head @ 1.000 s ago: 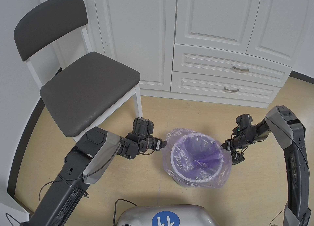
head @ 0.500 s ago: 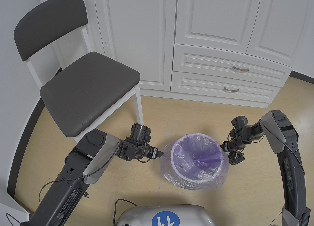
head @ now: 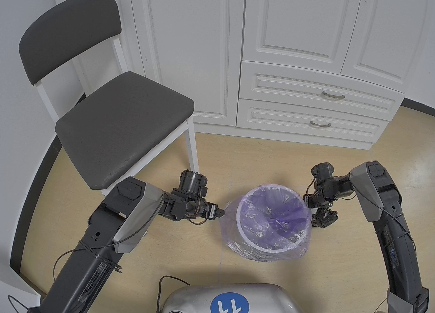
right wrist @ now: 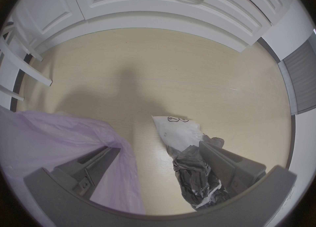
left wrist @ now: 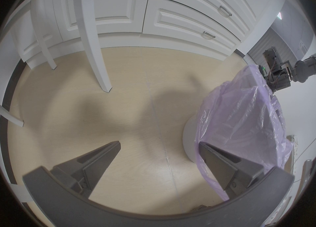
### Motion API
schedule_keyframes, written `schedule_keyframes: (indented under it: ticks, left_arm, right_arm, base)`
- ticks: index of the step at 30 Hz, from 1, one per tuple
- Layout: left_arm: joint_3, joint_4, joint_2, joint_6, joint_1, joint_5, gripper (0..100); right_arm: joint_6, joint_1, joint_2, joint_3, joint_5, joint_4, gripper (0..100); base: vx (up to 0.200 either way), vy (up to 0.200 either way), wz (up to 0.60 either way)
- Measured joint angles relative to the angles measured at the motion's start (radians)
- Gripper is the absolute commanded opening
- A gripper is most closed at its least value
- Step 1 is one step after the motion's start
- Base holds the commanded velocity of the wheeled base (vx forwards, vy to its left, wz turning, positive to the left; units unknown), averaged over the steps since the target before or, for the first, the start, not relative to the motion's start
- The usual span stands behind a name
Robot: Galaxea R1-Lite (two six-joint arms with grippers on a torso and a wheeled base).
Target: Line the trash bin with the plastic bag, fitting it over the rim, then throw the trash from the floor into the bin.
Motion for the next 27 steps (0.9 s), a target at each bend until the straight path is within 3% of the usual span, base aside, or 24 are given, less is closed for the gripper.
schedule_keyframes:
  ticks: [8,17,20,22,27]
  left_arm:
    - [0.0,-0.004,-0.001,0.0,-0.002,0.01,100]
    - [0.071,-0.008,-0.066,0.002,-0.005,0.035,100]
    - [0.13,-0.012,-0.106,0.002,-0.006,0.05,100]
    - [0.169,-0.021,-0.131,0.002,-0.006,0.061,100]
    - [0.277,-0.092,-0.191,0.003,-0.005,0.077,100]
  right_arm:
    - [0.006,0.0,-0.075,0.08,0.031,0.002,100]
    - [-0.127,-0.041,-0.333,0.351,0.078,-0.024,100]
    - [-0.205,-0.067,-0.401,0.423,0.088,-0.033,100]
    - [-0.303,-0.089,-0.433,0.467,0.101,-0.037,100]
    - [-0.546,-0.146,-0.483,0.571,0.21,-0.045,100]
  base:
    - [0.0,0.0,0.0]
    - [0.0,0.0,0.0]
    - [0.0,0.0,0.0]
    - [0.0,0.0,0.0]
    - [0.0,0.0,0.0]
